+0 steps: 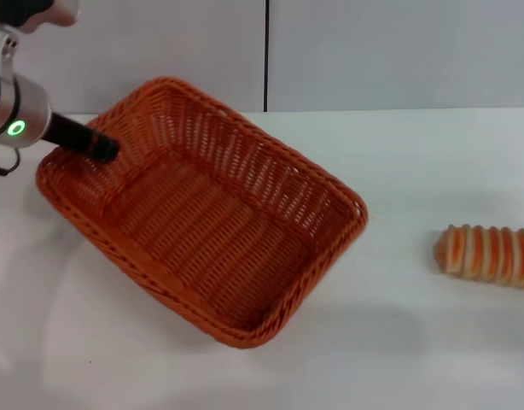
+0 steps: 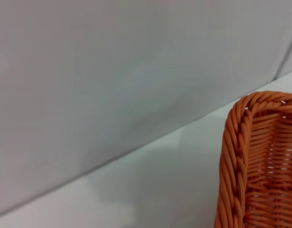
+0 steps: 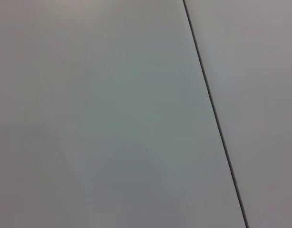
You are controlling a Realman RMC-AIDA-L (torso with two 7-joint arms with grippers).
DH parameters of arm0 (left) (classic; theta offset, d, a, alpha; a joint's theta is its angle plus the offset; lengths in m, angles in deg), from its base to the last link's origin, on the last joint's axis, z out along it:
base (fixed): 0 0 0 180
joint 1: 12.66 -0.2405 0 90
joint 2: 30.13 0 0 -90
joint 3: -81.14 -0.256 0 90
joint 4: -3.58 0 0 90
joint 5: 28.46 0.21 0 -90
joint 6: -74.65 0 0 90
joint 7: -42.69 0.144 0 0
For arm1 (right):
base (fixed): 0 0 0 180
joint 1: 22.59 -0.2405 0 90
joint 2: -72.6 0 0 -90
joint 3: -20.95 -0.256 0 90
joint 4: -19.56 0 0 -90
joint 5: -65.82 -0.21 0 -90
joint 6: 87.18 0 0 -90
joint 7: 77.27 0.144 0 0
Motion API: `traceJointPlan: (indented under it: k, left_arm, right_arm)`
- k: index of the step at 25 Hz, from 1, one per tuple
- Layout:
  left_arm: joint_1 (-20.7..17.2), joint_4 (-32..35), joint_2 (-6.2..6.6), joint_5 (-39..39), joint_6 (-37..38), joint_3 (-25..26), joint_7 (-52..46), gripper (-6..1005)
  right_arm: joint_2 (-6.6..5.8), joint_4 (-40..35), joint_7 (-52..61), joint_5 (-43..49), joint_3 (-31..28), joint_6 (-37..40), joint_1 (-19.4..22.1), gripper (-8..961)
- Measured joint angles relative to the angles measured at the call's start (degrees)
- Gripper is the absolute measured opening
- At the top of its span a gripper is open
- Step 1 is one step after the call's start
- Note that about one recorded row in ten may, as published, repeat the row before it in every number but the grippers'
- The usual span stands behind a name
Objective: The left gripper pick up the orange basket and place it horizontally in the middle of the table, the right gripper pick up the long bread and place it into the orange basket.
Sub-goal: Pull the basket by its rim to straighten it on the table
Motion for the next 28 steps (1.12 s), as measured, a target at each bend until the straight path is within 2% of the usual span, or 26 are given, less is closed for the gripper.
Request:
traceJointPlan:
  k: [2,5,8,10,14,15,19,22,28]
  left_arm:
    - [0.0,0.0,0.0,0.0,0.0,0.0,0.0,269]
    - [-3.13,2.15,-0.02,-0.31,0.54,0.97,-3.54,259]
    - [-3.75,2.78,-0.03,-0.42,0.67,1.09,-3.96,255]
    - [-7.99,7.48,-0.33,-1.51,2.7,1.77,-5.02,252]
    - [-10.57,9.28,-0.33,-4.34,3.96,2.17,-5.05,235]
    - [-12.35,10.59,-0.32,-5.34,4.87,2.41,-5.06,230]
    - [-14.3,12.52,-0.34,-6.64,5.68,2.42,-5.08,213]
    - [-17.93,15.92,-0.51,-9.38,6.43,2.73,-5.21,198]
    - [-21.46,17.03,-0.63,-12.95,6.22,3.57,-5.29,166]
  right_arm:
    - [-0.06,-0.73,0.04,0.0,0.0,-0.4,-0.33,619]
    - [-0.17,-1.81,0.15,0.0,0.0,-1.06,-0.82,619]
    - [-0.19,-2.22,0.21,0.0,0.0,-1.4,-1.06,619]
    - [-0.18,-2.72,0.32,0.0,0.0,-1.59,-1.5,619]
    - [-0.18,-3.01,1.09,0.0,0.1,-1.64,-1.88,619]
    - [-0.18,-3.08,1.35,0.02,0.26,-1.68,-2.02,619]
    - [-0.17,-3.11,1.38,0.19,0.43,-1.7,-2.21,619]
    - [-0.14,-3.1,1.38,0.38,0.6,-1.7,-2.41,619]
    - [0.04,-2.77,1.38,0.48,0.73,-1.39,-2.48,619]
